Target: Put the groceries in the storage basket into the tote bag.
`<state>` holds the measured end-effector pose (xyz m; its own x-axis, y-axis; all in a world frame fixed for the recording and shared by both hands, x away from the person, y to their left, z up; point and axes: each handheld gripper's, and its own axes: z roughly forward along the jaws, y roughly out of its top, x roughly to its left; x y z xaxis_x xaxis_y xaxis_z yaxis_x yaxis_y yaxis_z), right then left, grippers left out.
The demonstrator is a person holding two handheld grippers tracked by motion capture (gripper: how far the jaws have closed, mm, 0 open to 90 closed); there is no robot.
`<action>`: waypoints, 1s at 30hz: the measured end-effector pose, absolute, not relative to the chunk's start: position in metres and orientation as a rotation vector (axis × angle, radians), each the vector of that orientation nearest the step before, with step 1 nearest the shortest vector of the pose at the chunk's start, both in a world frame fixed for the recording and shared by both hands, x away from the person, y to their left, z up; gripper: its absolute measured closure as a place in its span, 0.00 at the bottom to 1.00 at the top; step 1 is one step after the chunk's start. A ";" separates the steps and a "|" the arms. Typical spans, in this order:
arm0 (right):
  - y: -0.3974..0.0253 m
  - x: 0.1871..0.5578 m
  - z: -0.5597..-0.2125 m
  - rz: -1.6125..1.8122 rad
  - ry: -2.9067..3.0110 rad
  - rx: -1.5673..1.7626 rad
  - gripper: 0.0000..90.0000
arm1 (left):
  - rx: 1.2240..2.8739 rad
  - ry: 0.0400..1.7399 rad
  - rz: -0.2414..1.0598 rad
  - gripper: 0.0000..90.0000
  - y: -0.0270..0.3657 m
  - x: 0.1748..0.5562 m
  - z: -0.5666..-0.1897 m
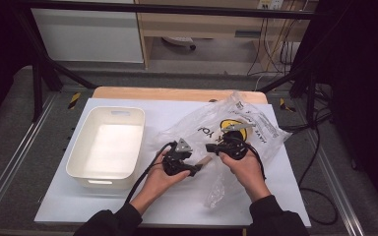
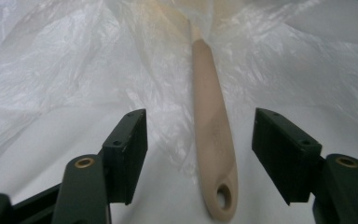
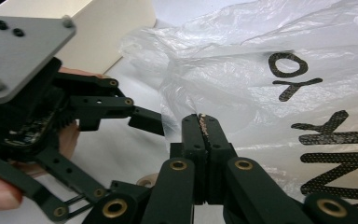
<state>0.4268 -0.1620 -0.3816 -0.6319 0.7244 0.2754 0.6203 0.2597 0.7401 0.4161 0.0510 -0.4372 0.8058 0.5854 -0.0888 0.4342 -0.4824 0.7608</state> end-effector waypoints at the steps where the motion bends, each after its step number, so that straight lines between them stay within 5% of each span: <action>1: -0.162 0.427 -0.382 1.319 2.396 1.288 1.00 | 2.155 0.745 0.235 0.39 0.053 0.414 -0.436; 30: -0.158 0.420 -0.385 1.306 2.387 1.285 1.00 | 2.077 0.726 0.341 0.26 0.098 0.389 -0.378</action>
<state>0.4201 -0.1584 -0.3853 -0.6284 0.7316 0.2643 0.6170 0.2619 0.7421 0.3894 0.0983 -0.3781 0.7913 0.6108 -0.0284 0.3682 -0.4389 0.8196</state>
